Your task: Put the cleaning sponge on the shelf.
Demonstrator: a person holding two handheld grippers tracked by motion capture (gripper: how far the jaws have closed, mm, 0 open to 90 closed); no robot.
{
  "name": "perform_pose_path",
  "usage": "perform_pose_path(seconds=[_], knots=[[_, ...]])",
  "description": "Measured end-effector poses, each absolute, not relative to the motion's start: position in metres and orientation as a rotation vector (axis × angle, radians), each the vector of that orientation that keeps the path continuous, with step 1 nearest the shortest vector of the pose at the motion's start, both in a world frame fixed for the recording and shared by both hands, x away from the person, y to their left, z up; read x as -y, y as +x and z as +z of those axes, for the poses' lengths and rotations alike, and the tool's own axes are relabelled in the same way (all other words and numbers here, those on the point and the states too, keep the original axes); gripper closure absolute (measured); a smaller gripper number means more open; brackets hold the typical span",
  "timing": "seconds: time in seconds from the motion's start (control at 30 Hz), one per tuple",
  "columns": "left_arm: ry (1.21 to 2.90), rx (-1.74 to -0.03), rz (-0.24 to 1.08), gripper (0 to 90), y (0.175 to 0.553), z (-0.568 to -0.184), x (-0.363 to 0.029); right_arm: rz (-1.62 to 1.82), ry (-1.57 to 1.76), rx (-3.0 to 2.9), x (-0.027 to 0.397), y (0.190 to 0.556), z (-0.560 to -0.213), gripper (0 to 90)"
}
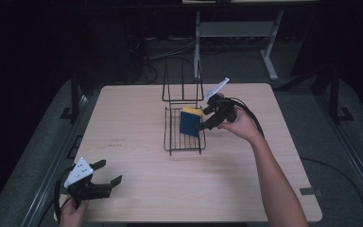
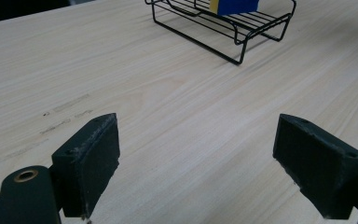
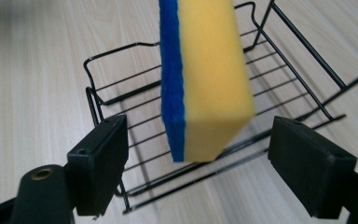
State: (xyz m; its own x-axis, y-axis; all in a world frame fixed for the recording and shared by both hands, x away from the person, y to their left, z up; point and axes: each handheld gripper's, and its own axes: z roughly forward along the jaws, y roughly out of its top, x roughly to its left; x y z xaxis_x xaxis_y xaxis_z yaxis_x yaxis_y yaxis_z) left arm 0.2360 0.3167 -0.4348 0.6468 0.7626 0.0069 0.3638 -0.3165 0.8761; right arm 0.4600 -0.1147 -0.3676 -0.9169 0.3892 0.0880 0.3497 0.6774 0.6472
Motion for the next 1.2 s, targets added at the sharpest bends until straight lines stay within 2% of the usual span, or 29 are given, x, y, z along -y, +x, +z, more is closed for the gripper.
perform_pose_path(seconds=[1.2], knots=[[1.932,-0.886,0.541,14.1,0.232,-0.434,-0.315,1.038,0.688,-2.816,0.163,0.419,-0.374,19.3]])
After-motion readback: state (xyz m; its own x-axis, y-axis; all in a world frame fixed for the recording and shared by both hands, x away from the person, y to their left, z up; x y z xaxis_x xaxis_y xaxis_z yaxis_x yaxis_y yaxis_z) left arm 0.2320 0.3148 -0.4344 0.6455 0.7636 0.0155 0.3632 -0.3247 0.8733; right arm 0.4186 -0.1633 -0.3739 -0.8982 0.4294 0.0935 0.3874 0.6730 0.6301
